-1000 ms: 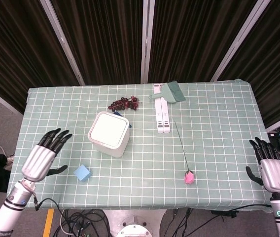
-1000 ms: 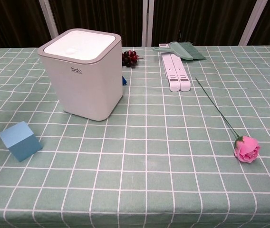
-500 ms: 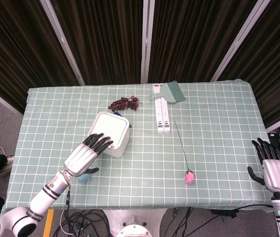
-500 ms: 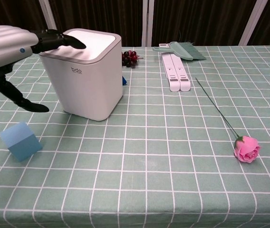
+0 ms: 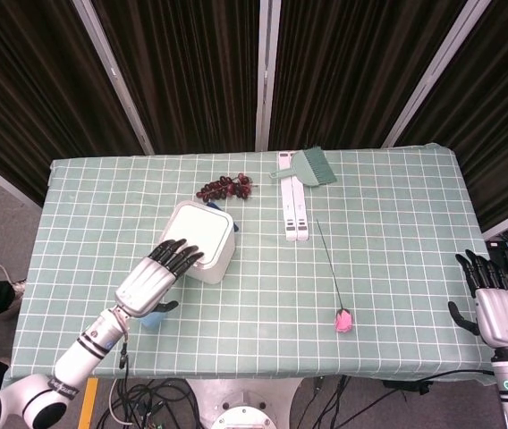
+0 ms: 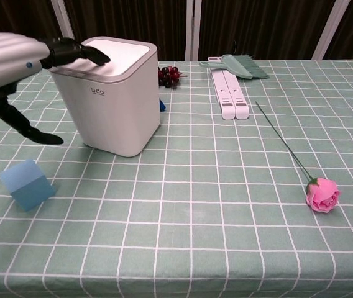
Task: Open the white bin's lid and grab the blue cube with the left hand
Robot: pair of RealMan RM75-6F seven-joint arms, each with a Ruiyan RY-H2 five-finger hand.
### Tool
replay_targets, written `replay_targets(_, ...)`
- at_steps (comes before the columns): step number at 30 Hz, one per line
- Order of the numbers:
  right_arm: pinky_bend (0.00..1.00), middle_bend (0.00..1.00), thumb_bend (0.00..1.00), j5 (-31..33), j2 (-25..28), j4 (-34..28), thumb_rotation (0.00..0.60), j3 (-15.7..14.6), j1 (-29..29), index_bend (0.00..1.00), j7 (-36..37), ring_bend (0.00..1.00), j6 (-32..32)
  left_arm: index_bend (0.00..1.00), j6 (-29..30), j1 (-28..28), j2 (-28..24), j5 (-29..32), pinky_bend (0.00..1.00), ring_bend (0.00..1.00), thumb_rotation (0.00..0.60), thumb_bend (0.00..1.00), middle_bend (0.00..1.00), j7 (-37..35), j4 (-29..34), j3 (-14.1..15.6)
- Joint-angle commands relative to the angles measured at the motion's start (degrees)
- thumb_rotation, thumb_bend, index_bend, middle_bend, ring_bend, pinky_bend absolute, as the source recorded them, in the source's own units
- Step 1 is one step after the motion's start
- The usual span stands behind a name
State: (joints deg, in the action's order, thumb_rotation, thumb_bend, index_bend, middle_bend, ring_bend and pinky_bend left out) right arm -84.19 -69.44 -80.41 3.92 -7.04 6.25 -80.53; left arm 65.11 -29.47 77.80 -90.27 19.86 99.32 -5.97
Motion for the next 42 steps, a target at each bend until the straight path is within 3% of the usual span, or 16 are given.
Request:
replay_targets(1, 0.0, 0.0, 0.27, -0.01, 0.01, -0.05, 0.6, 0.0, 0.0, 0.0, -0.04, 0.0, 0.0, 0.09, 7.52, 2.38, -2.44, -2.34, 0.13, 0.02, 0.6, 0.06, 0.15, -0.41, 2.4, -1.63)
replay_targets(4, 0.0, 0.0, 0.27, -0.1, -0.1, -0.03, 0.6, -0.08, -0.06, 0.0, -0.02, 0.0, 0.13, 0.09, 12.48, 5.39, -4.64, -2.06, 0.13, 0.02, 0.6, 0.06, 0.14, -0.02, 4.49, -1.6)
replay_targets(8, 0.0, 0.0, 0.27, -0.43, -0.01, -0.23, 0.6, -0.07, -0.17, 0.0, -0.05, 0.0, 0.0, 0.09, 15.26, 10.43, -7.65, -0.05, 0.13, 0.02, 0.6, 0.06, 0.14, -0.45, 5.5, 2.31)
replay_targets(14, 0.0, 0.0, 0.27, -0.74, 0.5, -0.94, 0.6, 0.35, -0.25, 0.0, -0.29, 0.0, -0.8, 0.1, 12.16, 14.1, -9.04, 1.0, 0.13, 0.02, 0.6, 0.06, 0.14, -6.94, 3.28, 9.24)
replay_targets(17, 0.0, 0.0, 0.27, -0.59, 0.49, -1.04, 0.6, 0.53, -0.31, 0.0, -0.03, 0.0, -0.82, 0.1, 10.31, 13.96, -7.26, -0.12, 0.16, 0.02, 0.6, 0.06, 0.14, -8.7, 1.32, 10.59)
replay_targets(21, 0.0, 0.0, 0.27, -0.32, 0.88, -1.29, 0.6, 0.73, -0.48, 0.0, -0.16, 0.0, -0.56, 0.1, 7.15, 12.74, -3.75, -0.65, 0.24, 0.04, 0.6, 0.06, 0.14, -10.12, -1.38, 10.93)
replay_targets(28, 0.0, 0.0, 0.28, 0.12, 1.33, -1.65, 0.6, 0.73, -0.41, 0.0, -0.33, 0.0, -0.28, 0.1, -0.03, 9.47, 0.09, 1.01, 0.29, 0.07, 0.6, 0.06, 0.14, -9.66, -4.88, 10.58)
replay_targets(37, 0.0, 0.0, 0.28, 0.18, 1.31, -1.64, 0.6, 0.48, -0.6, 0.0, -0.49, 0.0, 0.43, 0.13, -1.33, 9.01, 3.11, 3.22, 0.42, 0.09, 0.6, 0.1, 0.16, -10.84, -8.67, 9.59)
replay_targets(42, 0.0, 0.0, 0.28, 0.33, 1.14, -1.52, 0.6, 0.37, -0.76, 0.0, -0.55, 0.0, 0.94, 0.17, -0.83, 8.93, 4.2, 2.97, 0.5, 0.18, 0.6, 0.16, 0.21, -10.56, -9.97, 9.45)
